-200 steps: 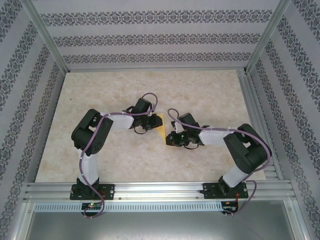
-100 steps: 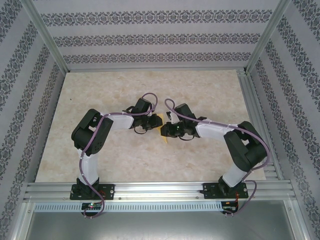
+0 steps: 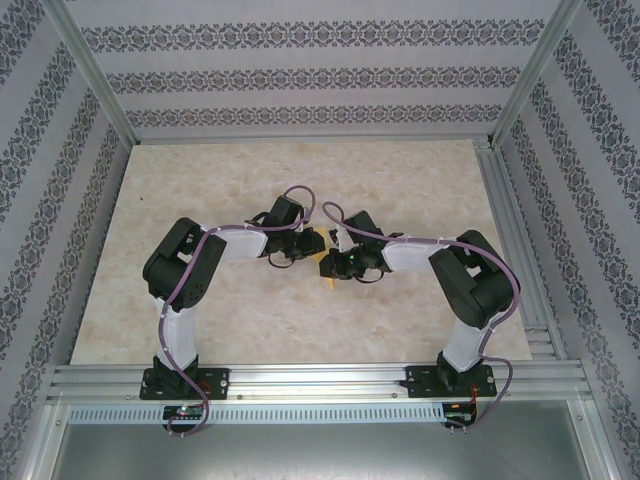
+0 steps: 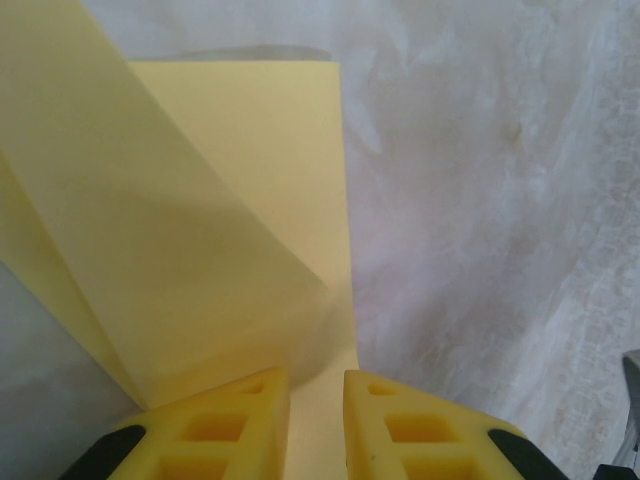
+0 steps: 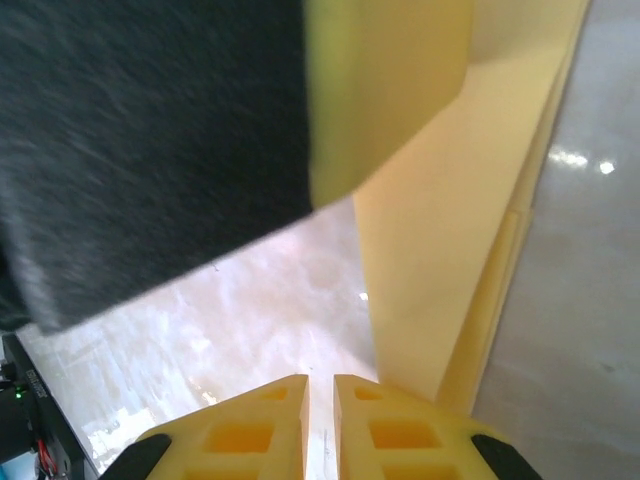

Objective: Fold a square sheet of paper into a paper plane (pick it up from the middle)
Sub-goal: Fold the wing for the fifth time at the center of the table.

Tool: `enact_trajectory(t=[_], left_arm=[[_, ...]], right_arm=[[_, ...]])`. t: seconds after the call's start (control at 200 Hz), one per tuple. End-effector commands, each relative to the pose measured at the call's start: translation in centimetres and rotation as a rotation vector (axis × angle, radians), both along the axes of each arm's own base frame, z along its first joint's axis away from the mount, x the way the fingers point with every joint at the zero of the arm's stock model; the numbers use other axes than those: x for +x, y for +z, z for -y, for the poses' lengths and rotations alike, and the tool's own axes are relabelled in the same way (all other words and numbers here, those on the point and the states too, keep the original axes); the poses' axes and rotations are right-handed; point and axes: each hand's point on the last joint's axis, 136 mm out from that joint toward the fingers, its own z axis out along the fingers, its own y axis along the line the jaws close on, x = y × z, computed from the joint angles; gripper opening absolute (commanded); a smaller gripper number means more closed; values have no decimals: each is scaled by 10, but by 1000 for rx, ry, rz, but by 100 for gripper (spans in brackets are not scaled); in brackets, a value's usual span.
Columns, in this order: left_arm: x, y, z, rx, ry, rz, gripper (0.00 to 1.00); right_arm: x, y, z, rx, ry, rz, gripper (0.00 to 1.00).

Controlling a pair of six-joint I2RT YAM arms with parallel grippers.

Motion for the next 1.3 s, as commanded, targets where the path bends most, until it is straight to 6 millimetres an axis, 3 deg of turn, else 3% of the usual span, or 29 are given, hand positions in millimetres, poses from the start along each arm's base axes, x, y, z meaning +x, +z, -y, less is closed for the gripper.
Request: enact_trajectory(t=[0.0, 0.38, 0.849, 1.014, 1.294], left_arm=[[-12, -33, -12, 93, 5, -73, 23], [-11, -34, -12, 102, 6, -79, 23], [-12, -43, -17, 127, 15, -99, 23], [-12, -41, -16, 121, 11, -98, 23], [-12, -31, -11, 93, -4, -83, 23]], right_arm=[[-8, -12, 2, -3, 19, -27, 15], [-23, -29, 13, -29, 18, -81, 15], [-74, -35, 31, -19, 52, -185, 12], [-66, -14, 30, 12, 46, -130, 12], [-17, 49, 14, 109, -1, 83, 13]])
